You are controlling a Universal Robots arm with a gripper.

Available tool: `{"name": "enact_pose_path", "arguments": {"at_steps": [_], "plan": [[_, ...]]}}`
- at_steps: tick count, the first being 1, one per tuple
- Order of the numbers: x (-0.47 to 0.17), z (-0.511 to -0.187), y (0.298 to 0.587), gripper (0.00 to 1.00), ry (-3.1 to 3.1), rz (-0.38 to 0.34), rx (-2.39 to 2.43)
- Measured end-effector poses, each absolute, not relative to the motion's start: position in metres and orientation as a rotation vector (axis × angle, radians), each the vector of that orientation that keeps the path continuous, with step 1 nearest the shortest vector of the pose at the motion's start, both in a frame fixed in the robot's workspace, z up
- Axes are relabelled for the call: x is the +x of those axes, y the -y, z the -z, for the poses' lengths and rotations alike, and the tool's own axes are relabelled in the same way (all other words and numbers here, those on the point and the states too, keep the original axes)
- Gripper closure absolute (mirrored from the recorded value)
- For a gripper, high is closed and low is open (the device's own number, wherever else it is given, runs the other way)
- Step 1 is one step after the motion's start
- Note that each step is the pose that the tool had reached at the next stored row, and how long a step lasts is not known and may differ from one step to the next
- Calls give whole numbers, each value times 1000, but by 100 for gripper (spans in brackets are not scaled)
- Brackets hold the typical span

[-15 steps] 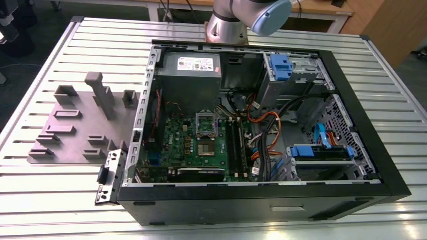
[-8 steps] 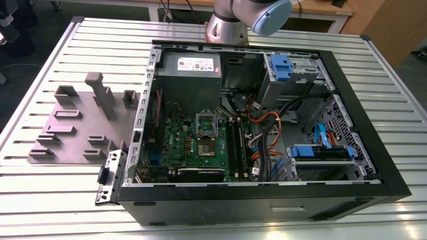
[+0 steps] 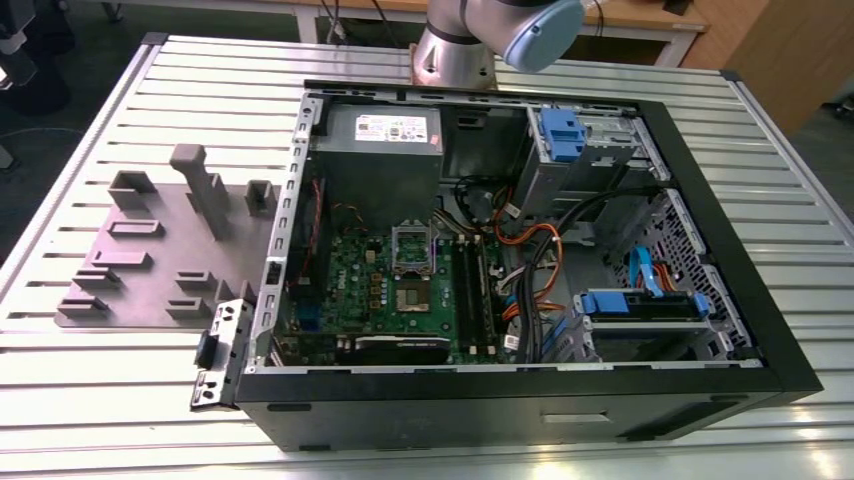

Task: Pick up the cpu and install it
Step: 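Pick up the cpu and move it towards the insertion slot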

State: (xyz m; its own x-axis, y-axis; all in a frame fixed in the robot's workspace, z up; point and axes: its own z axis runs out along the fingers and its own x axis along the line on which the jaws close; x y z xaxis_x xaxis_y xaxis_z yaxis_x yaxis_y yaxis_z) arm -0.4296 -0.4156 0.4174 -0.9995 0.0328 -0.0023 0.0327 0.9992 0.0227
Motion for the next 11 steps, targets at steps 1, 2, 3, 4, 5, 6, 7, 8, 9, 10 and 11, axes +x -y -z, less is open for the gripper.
{"name": "enact_pose_path", "arguments": {"at_steps": [1,2,3,4,5,6,7,8,9,10,11], "plan": [[-430,-417,416,53,-3138,-36,52],[-430,-417,416,53,-3138,-36,52],[-430,-417,416,53,-3138,-36,51],[-430,-417,416,53,-3138,-36,51],[-429,-417,416,53,-3138,-36,51],[-429,-417,416,53,-3138,-36,51],[-428,-417,416,53,-3138,-36,51],[-428,-417,416,53,-3138,-36,51],[-428,-417,416,53,-3138,-36,51],[-427,-417,416,53,-3138,-36,52],[-427,-417,416,53,-3138,-36,51]]}}
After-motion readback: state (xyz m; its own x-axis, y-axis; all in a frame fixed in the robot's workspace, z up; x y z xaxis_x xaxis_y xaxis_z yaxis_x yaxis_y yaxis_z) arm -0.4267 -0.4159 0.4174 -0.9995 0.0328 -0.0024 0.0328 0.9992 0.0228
